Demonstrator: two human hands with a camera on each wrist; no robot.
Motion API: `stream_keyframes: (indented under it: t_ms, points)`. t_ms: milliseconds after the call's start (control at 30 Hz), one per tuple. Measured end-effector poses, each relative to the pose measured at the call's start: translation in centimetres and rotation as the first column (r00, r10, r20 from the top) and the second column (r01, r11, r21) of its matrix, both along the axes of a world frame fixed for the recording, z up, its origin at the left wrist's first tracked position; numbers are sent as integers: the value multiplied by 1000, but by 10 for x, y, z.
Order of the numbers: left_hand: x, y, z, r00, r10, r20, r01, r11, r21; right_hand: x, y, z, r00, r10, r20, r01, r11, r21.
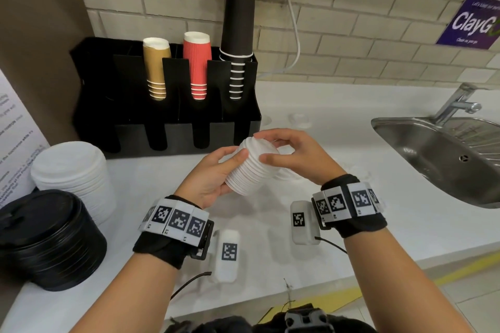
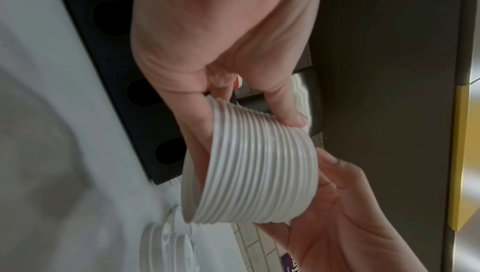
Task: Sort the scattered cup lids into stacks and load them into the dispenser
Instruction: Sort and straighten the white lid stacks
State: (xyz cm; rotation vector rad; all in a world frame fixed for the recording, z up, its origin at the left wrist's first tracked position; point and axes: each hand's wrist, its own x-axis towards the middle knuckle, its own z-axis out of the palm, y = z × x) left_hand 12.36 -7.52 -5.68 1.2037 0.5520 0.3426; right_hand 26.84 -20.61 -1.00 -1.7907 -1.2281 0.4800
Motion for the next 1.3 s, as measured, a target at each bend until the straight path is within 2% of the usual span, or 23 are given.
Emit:
stream_keyframes:
  t_ms: [200, 433, 500, 567, 600, 667, 733, 833, 1000, 1133, 1233, 1300]
  points:
    - [-2, 2, 2, 999, -38, -8, 38, 998, -43, 2, 4, -5, 999, 19, 48, -17, 999, -27]
    - [0, 1, 6, 999, 18, -41, -19, 999, -32, 2, 7, -5, 994, 50, 95, -51, 999, 12]
    - [0, 4, 8, 999, 36, -36, -38, 997, -60, 6, 6, -5, 995, 15, -98, -13, 1000, 17]
    - [1, 8, 9, 998, 51, -31, -55, 989, -134, 9, 5, -9, 935, 17, -354, -44, 997, -69]
    - [1, 9, 9, 998, 48, -30, -52, 984, -170, 11, 5, -12, 900, 31, -434, -97, 987, -131]
    - [2, 9, 8, 999, -6, -36, -1, 981, -196, 12, 6, -19, 847, 59, -529, -191, 961, -199]
    - [3, 8, 5, 995, -82, -51, 72, 984, -165, 12, 11, -25, 820, 42, -571, -217, 946, -242]
    - [4, 1, 3, 980, -108, -169, 93, 991, -97, 9, 19, -35, 795, 11, -606, -261, 908, -326]
    - [-2, 2, -8, 888, -65, -454, 89, 996, 30, 1, 30, -54, 841, -2, -541, -293, 840, -458]
    - [-9, 11, -12, 882, -56, -468, 80, 996, 32, -5, 40, -56, 916, -32, -399, -203, 823, -531]
    - [-14, 18, -12, 883, -22, -469, 79, 992, 102, -4, 43, -47, 969, -47, -244, -101, 822, -561]
    - [-17, 20, -12, 890, 5, -457, 76, 984, 158, 0, 40, -40, 976, -74, -204, -45, 848, -528]
